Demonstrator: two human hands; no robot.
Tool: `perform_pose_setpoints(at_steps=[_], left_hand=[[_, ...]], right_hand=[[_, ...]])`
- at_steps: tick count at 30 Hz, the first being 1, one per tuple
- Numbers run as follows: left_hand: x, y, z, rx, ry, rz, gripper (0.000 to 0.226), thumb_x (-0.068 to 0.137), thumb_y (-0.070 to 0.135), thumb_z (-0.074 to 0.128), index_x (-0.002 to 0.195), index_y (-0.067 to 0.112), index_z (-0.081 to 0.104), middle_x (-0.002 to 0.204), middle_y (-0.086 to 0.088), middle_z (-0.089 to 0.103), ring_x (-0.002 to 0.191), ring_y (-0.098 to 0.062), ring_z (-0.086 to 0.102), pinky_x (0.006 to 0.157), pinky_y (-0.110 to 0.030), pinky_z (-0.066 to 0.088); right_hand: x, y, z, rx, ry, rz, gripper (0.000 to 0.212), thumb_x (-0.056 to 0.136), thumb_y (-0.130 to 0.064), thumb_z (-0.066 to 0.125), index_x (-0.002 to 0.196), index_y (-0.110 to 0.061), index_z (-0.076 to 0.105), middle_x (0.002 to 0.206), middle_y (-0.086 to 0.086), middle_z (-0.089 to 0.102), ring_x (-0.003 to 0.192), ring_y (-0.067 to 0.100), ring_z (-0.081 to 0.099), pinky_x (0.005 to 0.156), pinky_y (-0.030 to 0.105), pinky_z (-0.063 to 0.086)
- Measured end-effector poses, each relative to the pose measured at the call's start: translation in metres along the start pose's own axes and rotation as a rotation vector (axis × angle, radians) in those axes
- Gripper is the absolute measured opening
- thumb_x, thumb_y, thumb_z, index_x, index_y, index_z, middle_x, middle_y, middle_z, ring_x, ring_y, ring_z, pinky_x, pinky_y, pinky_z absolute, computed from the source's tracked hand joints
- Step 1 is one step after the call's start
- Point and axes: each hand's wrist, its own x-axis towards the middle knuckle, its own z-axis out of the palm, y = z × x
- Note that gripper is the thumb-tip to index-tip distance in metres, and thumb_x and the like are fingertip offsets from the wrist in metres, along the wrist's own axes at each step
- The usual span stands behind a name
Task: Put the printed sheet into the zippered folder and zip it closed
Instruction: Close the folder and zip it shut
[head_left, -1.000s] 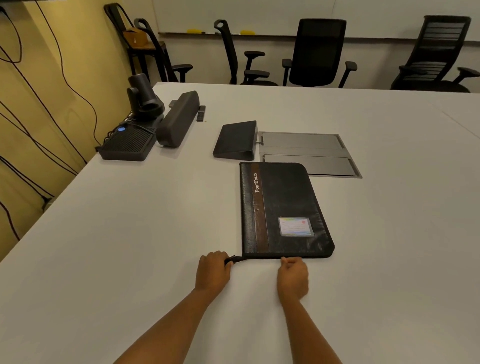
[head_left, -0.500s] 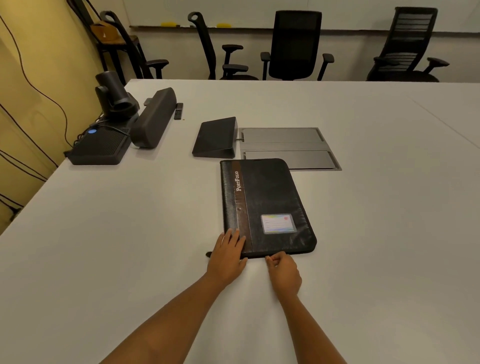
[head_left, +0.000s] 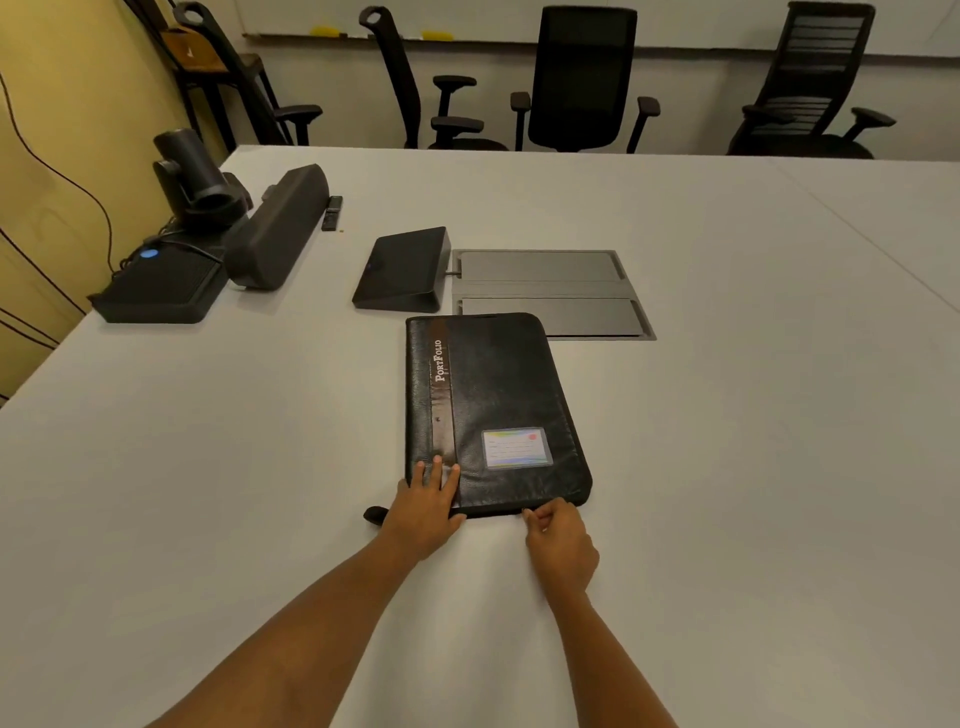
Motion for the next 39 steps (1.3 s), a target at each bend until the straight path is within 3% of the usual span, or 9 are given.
perform_pose_setpoints(at_steps=[6, 13, 20, 25, 29, 34, 39], left_hand=[[0.001, 0.008, -0.004, -0.049, -0.020, -0.058, 0.072, 0.095, 0.049, 0.036, 0.151, 0.017, 0.004, 0.160, -0.014, 0.005, 0.146, -0.036, 0.009, 0.117, -0.046, 0.022], [0.008, 0.021, -0.023, -0.160, -0.064, -0.124, 0.077, 0.085, 0.049, 0.055, 0.146, 0.016, 0.021, 0.157, -0.017, 0.015, 0.142, -0.040, 0.019, 0.111, -0.047, 0.032], [0.009, 0.023, -0.025, -0.202, -0.086, -0.137, 0.079, 0.086, 0.047, 0.057, 0.147, 0.016, 0.017, 0.157, -0.018, 0.013, 0.143, -0.042, 0.016, 0.115, -0.048, 0.028], [0.009, 0.019, -0.027, -0.235, -0.103, -0.117, 0.081, 0.086, 0.048, 0.059, 0.147, 0.016, 0.018, 0.158, -0.018, 0.012, 0.144, -0.041, 0.015, 0.115, -0.047, 0.028], [0.009, 0.015, -0.027, -0.245, -0.110, -0.082, 0.081, 0.085, 0.049, 0.058, 0.147, 0.015, 0.018, 0.157, -0.018, 0.014, 0.142, -0.040, 0.020, 0.116, -0.045, 0.027], [0.011, 0.011, -0.030, -0.253, -0.154, -0.065, 0.084, 0.086, 0.042, 0.060, 0.150, 0.015, 0.013, 0.158, -0.020, 0.010, 0.143, -0.041, 0.016, 0.119, -0.043, 0.021], [0.008, 0.008, -0.027, -0.266, -0.153, -0.059, 0.082, 0.088, 0.034, 0.058, 0.151, 0.016, 0.009, 0.159, -0.016, 0.005, 0.145, -0.039, 0.010, 0.120, -0.043, 0.019]], right_hand=[[0.000, 0.005, -0.001, 0.018, 0.018, 0.000, 0.022, 0.090, -0.037, 0.054, 0.088, -0.016, 0.055, 0.092, 0.001, 0.062, 0.069, 0.013, 0.055, 0.061, 0.023, 0.037], [-0.003, -0.002, 0.013, -0.041, -0.152, -0.251, 0.025, 0.095, -0.030, 0.047, 0.090, -0.009, 0.061, 0.096, 0.004, 0.063, 0.074, 0.012, 0.055, 0.063, 0.019, 0.038], [0.001, 0.005, 0.003, -0.217, -0.139, -0.349, 0.025, 0.098, -0.026, 0.036, 0.102, -0.013, 0.056, 0.107, 0.001, 0.056, 0.080, 0.021, 0.062, 0.060, 0.025, 0.036], [0.010, 0.020, -0.009, -0.200, -0.053, -0.177, 0.021, 0.097, -0.024, 0.036, 0.094, -0.013, 0.054, 0.102, 0.003, 0.059, 0.074, 0.019, 0.061, 0.059, 0.025, 0.038], [-0.001, 0.005, 0.004, -0.171, -0.128, -0.262, 0.024, 0.098, -0.023, 0.035, 0.097, -0.010, 0.055, 0.105, 0.006, 0.058, 0.083, 0.024, 0.062, 0.063, 0.025, 0.035], [-0.030, -0.026, 0.033, -0.143, -0.303, -0.406, 0.029, 0.099, -0.025, 0.033, 0.109, -0.011, 0.057, 0.112, 0.007, 0.058, 0.092, 0.024, 0.062, 0.077, 0.033, 0.047], [-0.028, -0.018, 0.026, -0.249, -0.229, -0.377, 0.027, 0.098, -0.029, 0.032, 0.102, -0.013, 0.054, 0.110, 0.005, 0.057, 0.085, 0.026, 0.064, 0.066, 0.030, 0.041]])
